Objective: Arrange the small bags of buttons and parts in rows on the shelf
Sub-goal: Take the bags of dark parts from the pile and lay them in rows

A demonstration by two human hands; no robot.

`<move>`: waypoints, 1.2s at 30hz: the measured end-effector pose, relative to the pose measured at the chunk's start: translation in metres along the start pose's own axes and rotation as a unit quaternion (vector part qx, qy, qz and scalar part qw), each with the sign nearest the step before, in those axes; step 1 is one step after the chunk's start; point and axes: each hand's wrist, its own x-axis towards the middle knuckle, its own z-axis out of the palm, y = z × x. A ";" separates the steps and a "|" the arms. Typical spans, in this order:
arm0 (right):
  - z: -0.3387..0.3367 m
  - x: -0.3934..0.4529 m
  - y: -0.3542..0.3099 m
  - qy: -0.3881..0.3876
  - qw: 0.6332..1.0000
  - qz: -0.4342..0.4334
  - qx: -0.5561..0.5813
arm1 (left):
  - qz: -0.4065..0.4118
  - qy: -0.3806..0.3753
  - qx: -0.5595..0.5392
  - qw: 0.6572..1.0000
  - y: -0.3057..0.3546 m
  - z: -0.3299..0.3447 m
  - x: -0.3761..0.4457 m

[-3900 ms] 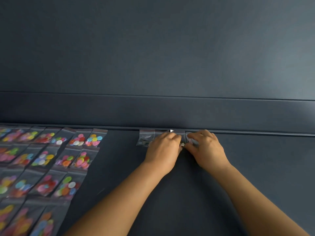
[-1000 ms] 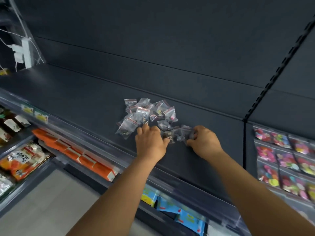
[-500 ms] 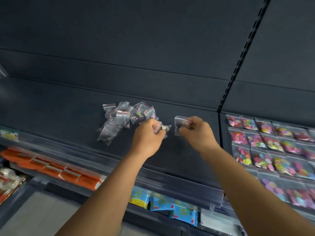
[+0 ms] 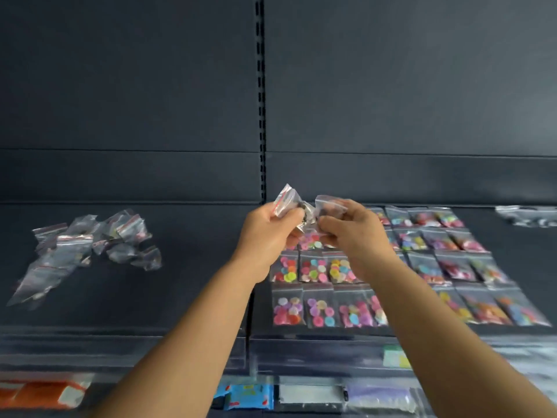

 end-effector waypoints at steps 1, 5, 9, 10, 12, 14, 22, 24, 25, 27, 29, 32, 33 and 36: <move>-0.020 0.001 0.000 0.005 1.000 0.003 0.005 | -0.004 -0.006 -0.010 1.000 0.001 0.021 0.001; -0.104 0.010 -0.004 0.031 0.999 0.015 0.032 | -0.030 -0.016 0.000 0.999 0.000 0.104 0.005; -0.177 0.019 -0.008 0.038 0.999 0.016 0.012 | -0.021 -0.046 0.002 0.999 0.000 0.181 0.005; -0.193 0.020 -0.008 0.038 0.999 0.021 0.004 | -0.020 -0.051 -0.001 0.998 0.001 0.197 0.004; -0.221 0.020 -0.007 0.039 0.999 0.028 -0.007 | -0.031 -0.054 -0.008 0.998 0.002 0.227 0.005; -0.245 0.022 -0.004 0.049 0.998 0.037 -0.013 | -0.043 -0.055 -0.012 0.997 0.000 0.251 0.006; -0.303 0.024 0.008 0.157 0.986 0.052 -0.031 | -0.055 -0.107 0.030 0.992 -0.008 0.317 0.022; -0.319 0.026 0.007 0.194 0.979 0.053 -0.039 | -0.045 -0.122 0.046 0.990 -0.008 0.332 0.027; -0.326 0.027 0.007 0.207 0.976 0.057 -0.043 | -0.038 -0.127 0.054 0.990 -0.007 0.339 0.029; -0.340 0.031 0.007 0.224 0.971 0.069 -0.052 | -0.027 -0.135 0.065 0.988 -0.005 0.352 0.032; -0.353 0.034 0.009 0.230 0.969 0.072 -0.051 | -0.030 -0.152 0.075 0.985 -0.006 0.365 0.035; -0.373 0.036 0.014 0.237 0.968 0.060 -0.056 | -0.045 -0.170 0.069 0.982 -0.008 0.383 0.037; -0.380 0.036 0.015 0.246 0.966 0.057 -0.064 | -0.045 -0.171 0.074 0.982 -0.010 0.389 0.038; -0.402 0.044 0.022 0.266 0.959 0.052 -0.086 | -0.044 -0.162 0.087 0.982 -0.018 0.407 0.042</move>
